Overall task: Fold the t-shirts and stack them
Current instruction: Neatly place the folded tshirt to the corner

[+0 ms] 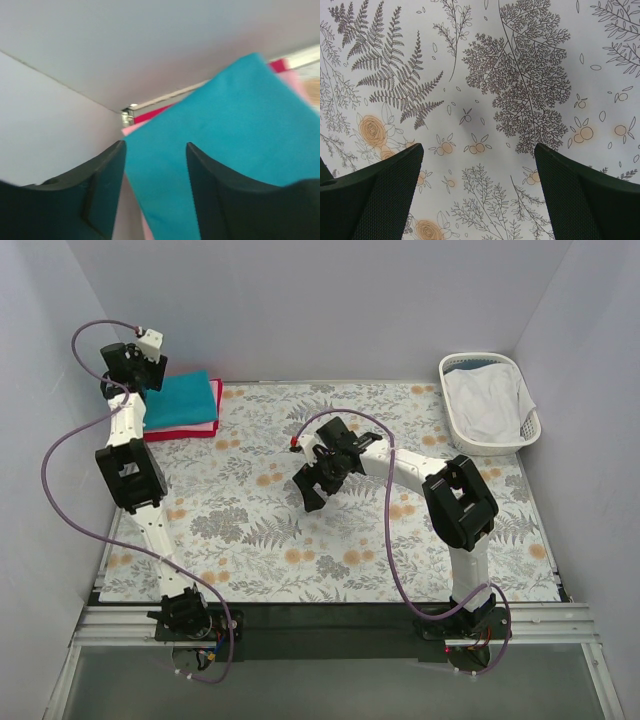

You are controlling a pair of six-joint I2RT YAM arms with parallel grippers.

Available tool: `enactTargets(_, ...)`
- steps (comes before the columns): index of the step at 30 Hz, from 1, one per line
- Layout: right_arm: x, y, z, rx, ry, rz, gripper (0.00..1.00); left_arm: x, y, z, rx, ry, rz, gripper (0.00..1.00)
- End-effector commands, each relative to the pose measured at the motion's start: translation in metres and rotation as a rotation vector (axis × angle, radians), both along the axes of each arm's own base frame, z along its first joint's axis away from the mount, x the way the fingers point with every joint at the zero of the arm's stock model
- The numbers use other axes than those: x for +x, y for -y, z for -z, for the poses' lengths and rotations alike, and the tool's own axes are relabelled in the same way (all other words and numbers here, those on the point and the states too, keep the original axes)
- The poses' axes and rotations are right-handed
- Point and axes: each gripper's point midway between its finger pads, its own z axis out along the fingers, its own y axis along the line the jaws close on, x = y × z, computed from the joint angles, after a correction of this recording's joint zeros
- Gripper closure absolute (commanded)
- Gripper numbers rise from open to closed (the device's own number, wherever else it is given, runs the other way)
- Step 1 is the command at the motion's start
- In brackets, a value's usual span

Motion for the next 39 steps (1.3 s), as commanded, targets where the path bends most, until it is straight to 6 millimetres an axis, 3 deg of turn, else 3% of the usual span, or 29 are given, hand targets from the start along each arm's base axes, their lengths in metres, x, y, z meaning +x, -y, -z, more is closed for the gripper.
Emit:
enactTargets(1,0.005,-0.004,-0.032,0.048,0.057,-0.002,0.02,-0.043,0.045,-0.049,-0.176,-0.078,0.107,0.47)
enactTargets(8,0.007,0.005,-0.034,0.061,0.031,0.013,0.02,-0.086,0.088,-0.024,-0.335,-0.265,0.187,0.47)
enactTargets(15,0.009,0.011,-0.028,0.064,-0.004,0.024,0.02,-0.095,0.112,0.011,-0.385,-0.386,0.116,0.62)
enactTargets(24,0.011,0.010,-0.024,0.066,-0.026,0.033,0.02,-0.093,0.161,0.029,-0.262,-0.391,0.083,0.58)
enactTargets(31,0.010,0.010,-0.020,0.061,-0.037,0.035,0.02,-0.083,0.170,0.039,-0.076,-0.337,-0.011,0.54)
enactTargets(36,0.010,0.010,-0.019,0.060,-0.038,0.035,0.02,-0.077,0.155,0.044,0.005,-0.320,-0.084,0.55)
enactTargets(37,0.010,0.010,-0.019,0.058,-0.038,0.036,0.02,-0.075,0.171,0.044,0.021,-0.316,-0.062,0.55)
enactTargets(39,0.011,0.011,-0.018,0.056,-0.038,0.037,0.02,-0.073,0.168,0.044,0.053,-0.304,-0.077,0.56)
